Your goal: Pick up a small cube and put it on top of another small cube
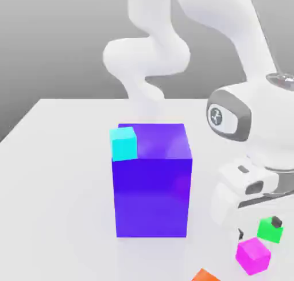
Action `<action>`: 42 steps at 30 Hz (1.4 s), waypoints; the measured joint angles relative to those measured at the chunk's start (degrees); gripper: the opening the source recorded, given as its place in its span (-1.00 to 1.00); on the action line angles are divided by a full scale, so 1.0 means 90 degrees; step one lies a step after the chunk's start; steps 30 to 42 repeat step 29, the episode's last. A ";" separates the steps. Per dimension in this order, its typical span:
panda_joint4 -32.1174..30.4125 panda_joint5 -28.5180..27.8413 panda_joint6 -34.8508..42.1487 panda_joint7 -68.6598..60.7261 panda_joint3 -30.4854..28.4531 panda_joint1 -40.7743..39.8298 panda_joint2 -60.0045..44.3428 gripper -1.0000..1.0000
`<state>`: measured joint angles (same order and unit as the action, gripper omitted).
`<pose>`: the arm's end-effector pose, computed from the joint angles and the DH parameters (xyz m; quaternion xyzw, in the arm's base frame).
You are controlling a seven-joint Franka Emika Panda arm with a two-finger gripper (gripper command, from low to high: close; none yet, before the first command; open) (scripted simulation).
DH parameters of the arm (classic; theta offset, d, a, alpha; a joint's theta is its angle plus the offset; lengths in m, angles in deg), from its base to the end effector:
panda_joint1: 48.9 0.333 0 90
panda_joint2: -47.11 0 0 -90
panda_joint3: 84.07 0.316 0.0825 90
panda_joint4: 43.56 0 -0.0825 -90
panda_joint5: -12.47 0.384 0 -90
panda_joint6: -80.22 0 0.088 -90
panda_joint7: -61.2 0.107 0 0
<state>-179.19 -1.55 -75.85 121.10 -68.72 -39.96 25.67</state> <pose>0.4542 0.2220 0.1743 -0.9785 0.2062 -0.0028 0.0011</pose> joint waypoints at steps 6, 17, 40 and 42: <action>0.0146 -0.0340 -0.0487 0.0256 -0.0327 0.0270 -0.0663 -1.00; -0.0343 0.0396 0.0416 -0.0345 0.0437 0.0097 0.0738 -1.00; -0.0805 -0.0055 -0.0127 -0.0134 0.0594 0.0757 0.0614 1.00; -0.0805 -0.0055 -0.0127 -0.0134 0.0594 0.0757 0.0614 1.00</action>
